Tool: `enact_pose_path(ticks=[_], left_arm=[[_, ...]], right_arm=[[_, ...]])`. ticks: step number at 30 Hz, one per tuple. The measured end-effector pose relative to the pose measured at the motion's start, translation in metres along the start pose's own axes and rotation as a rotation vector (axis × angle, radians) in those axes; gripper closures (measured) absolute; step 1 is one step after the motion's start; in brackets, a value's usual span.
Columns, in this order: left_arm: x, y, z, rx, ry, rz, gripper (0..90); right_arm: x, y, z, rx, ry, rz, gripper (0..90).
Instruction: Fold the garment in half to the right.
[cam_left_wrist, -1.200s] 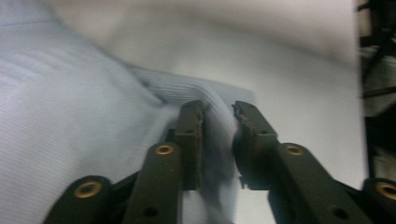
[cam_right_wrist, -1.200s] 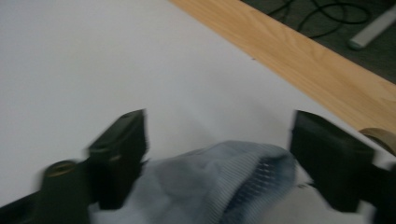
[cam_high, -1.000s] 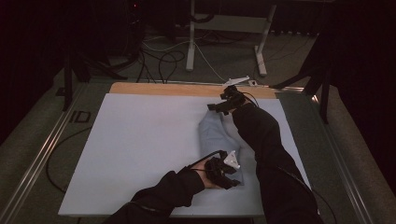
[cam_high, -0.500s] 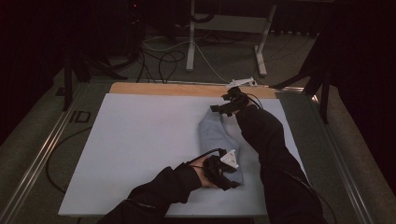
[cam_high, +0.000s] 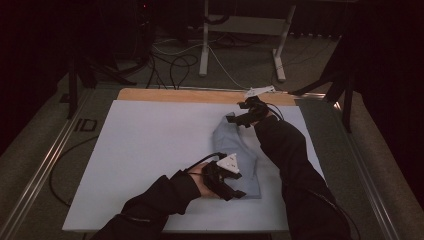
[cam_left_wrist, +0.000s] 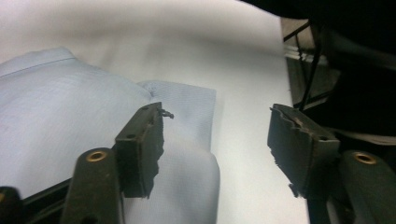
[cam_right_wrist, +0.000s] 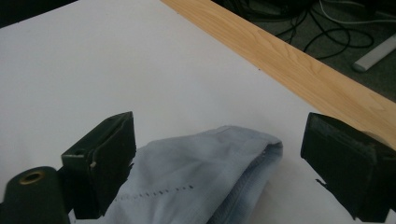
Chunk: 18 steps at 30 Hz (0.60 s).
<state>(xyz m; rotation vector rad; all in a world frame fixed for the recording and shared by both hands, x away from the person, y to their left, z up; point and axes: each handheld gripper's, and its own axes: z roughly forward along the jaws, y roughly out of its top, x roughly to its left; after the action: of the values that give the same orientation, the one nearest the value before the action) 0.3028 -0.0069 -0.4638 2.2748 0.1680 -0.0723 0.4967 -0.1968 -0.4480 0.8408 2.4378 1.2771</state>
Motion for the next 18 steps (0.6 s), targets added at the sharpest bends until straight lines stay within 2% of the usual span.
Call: enact_pose_path(ticks=[1,2,5,7,11,14,18], left_arm=[[0.0,-0.003,-0.004,-0.004,-0.015,0.007,33.6],[0.001,-0.005,-0.008,-0.005,-0.014,0.017,29.7],[0.002,-0.014,-0.018,-0.03,-0.033,0.003,27.1],[0.002,-0.018,-0.025,-0.044,-0.044,0.012,24.2],[0.001,-0.028,-0.037,-0.068,-0.036,0.027,18.6],[0.003,-0.037,-0.043,-0.056,-0.047,0.017,16.7],[0.003,-0.049,-0.049,-0.036,-0.029,0.021,12.8]], right_arm=[[0.001,-0.001,-0.001,0.005,0.0,-0.007,10.0],[0.002,-0.001,-0.003,0.005,-0.001,-0.007,10.0],[0.004,-0.003,-0.007,0.005,-0.001,-0.018,10.0],[0.005,-0.004,-0.009,0.006,-0.003,-0.027,10.0],[0.008,-0.007,-0.013,0.003,-0.001,-0.025,10.0],[0.01,-0.008,-0.014,0.007,-0.002,-0.027,9.9],[0.01,-0.01,-0.015,0.01,-0.001,-0.026,10.0]])
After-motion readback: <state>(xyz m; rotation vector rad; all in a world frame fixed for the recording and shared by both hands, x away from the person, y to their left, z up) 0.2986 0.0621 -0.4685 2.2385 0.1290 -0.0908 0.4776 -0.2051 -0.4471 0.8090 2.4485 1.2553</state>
